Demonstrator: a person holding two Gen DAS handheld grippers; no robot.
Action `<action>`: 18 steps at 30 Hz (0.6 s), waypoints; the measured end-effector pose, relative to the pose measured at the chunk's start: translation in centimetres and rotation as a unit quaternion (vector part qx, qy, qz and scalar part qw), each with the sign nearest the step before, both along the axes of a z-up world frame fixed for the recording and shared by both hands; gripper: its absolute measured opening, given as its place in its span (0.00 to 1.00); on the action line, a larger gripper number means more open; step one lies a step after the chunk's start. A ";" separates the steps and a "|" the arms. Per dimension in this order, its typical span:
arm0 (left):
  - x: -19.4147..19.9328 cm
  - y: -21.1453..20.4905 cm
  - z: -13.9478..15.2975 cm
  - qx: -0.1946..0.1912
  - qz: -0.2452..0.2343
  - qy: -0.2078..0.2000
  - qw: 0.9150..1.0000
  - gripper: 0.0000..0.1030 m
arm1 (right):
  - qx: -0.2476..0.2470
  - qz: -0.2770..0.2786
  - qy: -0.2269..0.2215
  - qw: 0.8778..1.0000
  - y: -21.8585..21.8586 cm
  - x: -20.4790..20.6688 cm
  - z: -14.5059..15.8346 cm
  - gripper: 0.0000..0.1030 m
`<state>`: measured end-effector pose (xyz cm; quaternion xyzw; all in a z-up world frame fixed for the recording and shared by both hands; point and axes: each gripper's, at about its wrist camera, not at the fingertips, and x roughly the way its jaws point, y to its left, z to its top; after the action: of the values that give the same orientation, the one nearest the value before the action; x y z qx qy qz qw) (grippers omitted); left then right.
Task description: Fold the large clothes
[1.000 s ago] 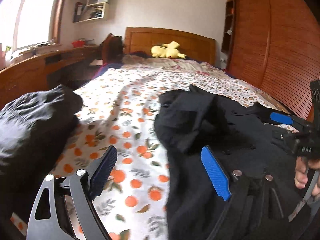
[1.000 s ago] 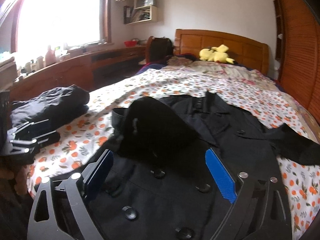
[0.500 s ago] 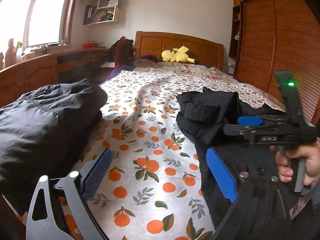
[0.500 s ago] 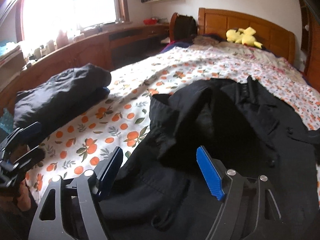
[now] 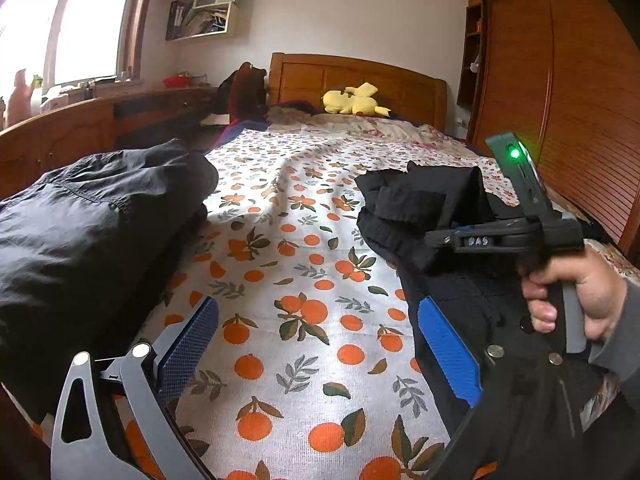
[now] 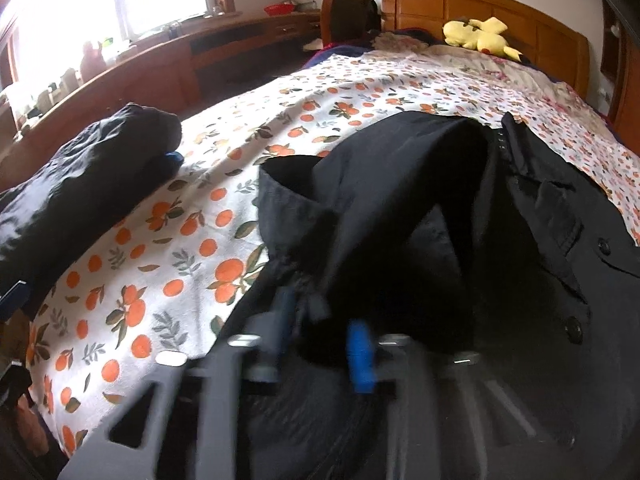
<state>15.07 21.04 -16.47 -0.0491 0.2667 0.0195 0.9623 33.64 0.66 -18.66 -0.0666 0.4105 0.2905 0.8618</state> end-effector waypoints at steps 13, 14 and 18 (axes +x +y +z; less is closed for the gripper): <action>0.7 -1.7 0.5 0.004 -0.016 -0.006 1.000 0.98 | 0.047 0.034 -0.070 0.996 -7.1 -6.4 7.6 0.03; 0.7 -1.9 0.6 0.003 -0.019 -0.007 1.000 0.98 | 0.053 0.032 -0.070 0.996 -8.3 -7.0 8.0 0.03; 1.0 -2.9 1.2 0.002 -0.033 -0.016 0.999 0.98 | 0.056 0.018 -0.073 0.996 -11.3 -8.7 8.8 0.03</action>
<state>16.10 18.09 -15.22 -0.0388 0.2529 -0.0122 0.9666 24.96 -10.61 -9.84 -0.0462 0.3281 0.3229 0.8866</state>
